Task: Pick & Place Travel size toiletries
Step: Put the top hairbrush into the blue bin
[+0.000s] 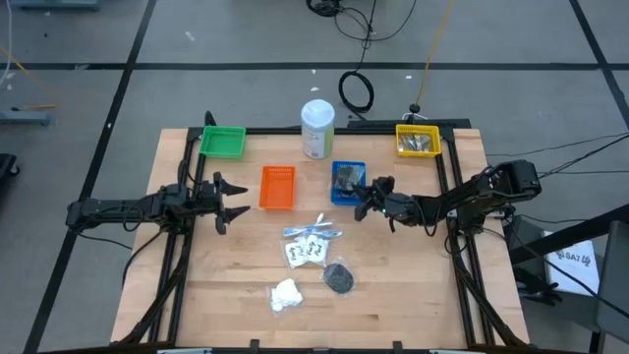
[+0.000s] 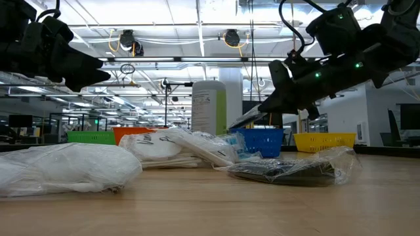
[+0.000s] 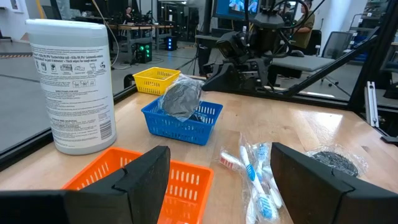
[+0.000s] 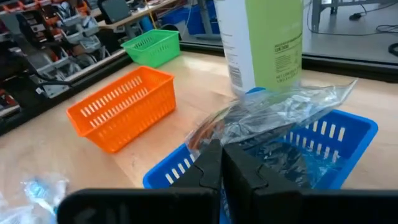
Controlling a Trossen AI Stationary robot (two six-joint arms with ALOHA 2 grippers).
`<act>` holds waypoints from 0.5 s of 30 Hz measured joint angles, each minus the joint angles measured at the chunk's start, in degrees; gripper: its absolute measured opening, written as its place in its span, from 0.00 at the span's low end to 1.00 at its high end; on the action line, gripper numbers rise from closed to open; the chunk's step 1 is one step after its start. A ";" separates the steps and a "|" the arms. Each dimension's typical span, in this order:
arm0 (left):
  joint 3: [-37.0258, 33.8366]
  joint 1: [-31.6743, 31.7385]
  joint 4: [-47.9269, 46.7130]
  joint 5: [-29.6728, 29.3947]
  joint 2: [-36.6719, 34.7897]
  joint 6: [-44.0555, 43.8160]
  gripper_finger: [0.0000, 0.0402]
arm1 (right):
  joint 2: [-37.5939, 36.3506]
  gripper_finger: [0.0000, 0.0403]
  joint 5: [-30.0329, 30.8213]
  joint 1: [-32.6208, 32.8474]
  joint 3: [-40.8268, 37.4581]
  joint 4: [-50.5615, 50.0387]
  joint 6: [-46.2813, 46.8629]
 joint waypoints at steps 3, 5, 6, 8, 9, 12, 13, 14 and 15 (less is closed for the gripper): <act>0.01 -0.01 0.00 0.00 0.00 0.01 0.68 | 0.00 0.00 1.48 0.09 0.00 -1.14 0.24; 0.01 0.01 0.00 0.00 -0.01 0.00 0.68 | 0.01 0.00 2.74 0.34 0.00 -1.79 0.37; -0.02 -0.01 0.00 0.00 0.00 -0.01 0.68 | 0.02 0.00 2.87 0.45 0.00 -1.81 0.31; 0.01 -0.01 0.00 0.00 -0.01 0.00 0.68 | 0.00 0.00 2.89 0.72 0.00 -1.89 0.27; 0.00 0.00 0.02 0.00 -0.01 0.01 0.68 | 0.00 0.00 2.86 0.81 0.00 -1.88 0.20; 0.01 -0.01 0.00 0.00 -0.02 -0.01 0.68 | 0.00 0.00 2.87 1.14 0.00 -1.88 0.07; 0.01 -0.01 0.02 0.00 -0.02 0.02 0.68 | 0.00 0.00 2.87 1.14 0.00 -1.90 0.03; 0.01 0.01 0.00 0.00 0.00 0.00 0.68 | 0.00 0.00 2.85 1.14 0.00 -1.88 -0.03; 0.00 -0.01 0.00 0.00 0.00 0.01 0.68 | 0.00 0.00 2.85 1.14 0.00 -1.88 -0.03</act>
